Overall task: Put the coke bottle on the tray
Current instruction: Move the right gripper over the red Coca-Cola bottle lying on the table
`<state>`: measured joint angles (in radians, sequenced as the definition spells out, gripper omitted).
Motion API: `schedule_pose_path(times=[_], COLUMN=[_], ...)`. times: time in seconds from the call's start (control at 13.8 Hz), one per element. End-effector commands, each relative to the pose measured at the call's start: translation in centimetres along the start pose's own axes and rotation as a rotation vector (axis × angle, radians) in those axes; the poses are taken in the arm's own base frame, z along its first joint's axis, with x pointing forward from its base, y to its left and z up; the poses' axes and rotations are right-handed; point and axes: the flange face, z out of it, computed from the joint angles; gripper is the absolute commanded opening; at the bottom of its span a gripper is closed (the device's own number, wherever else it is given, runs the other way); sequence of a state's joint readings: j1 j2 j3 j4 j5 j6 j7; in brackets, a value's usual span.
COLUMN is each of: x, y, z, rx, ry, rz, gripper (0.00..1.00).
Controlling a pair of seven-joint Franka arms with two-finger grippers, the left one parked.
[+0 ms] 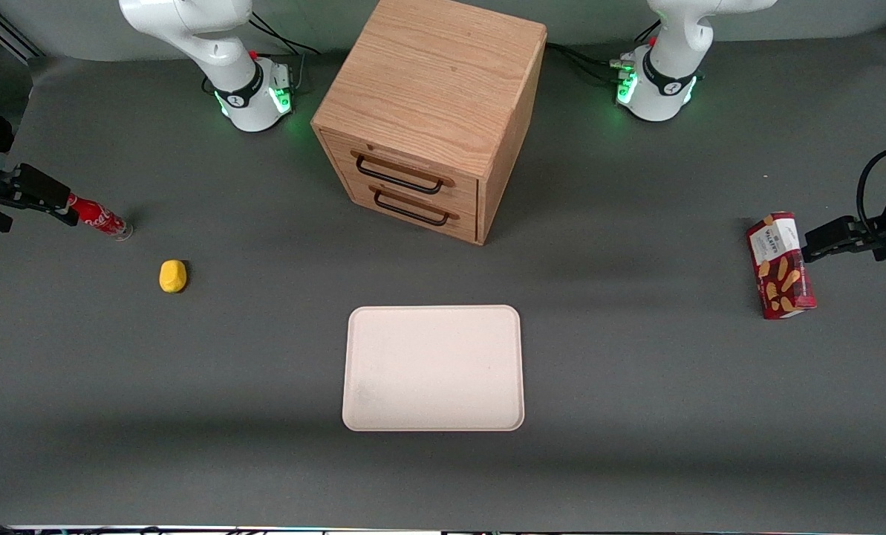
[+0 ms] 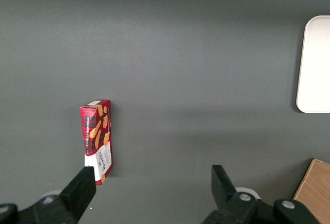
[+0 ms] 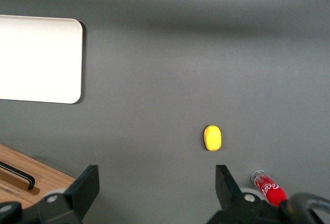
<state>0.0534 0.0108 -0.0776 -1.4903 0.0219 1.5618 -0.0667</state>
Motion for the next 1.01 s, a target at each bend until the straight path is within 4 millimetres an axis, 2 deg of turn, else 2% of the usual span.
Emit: schedule_pose_path(times=[0.0, 0.29, 0.51, 0.94], x=[-0.3, -0.4, -1.2, -2.3], y=[-0.1, -0.3, -0.8, -0.2], z=[-0.9, -0.9, -0.6, -0.6], rx=[0.02, 0.02, 0.023, -0.008], ry=[0.004, 0.002, -0.055, -0.092], rz=[-0.005, -0.008, -0.011, -0.001], gripper=[1.0, 1.0, 1.0, 1.0])
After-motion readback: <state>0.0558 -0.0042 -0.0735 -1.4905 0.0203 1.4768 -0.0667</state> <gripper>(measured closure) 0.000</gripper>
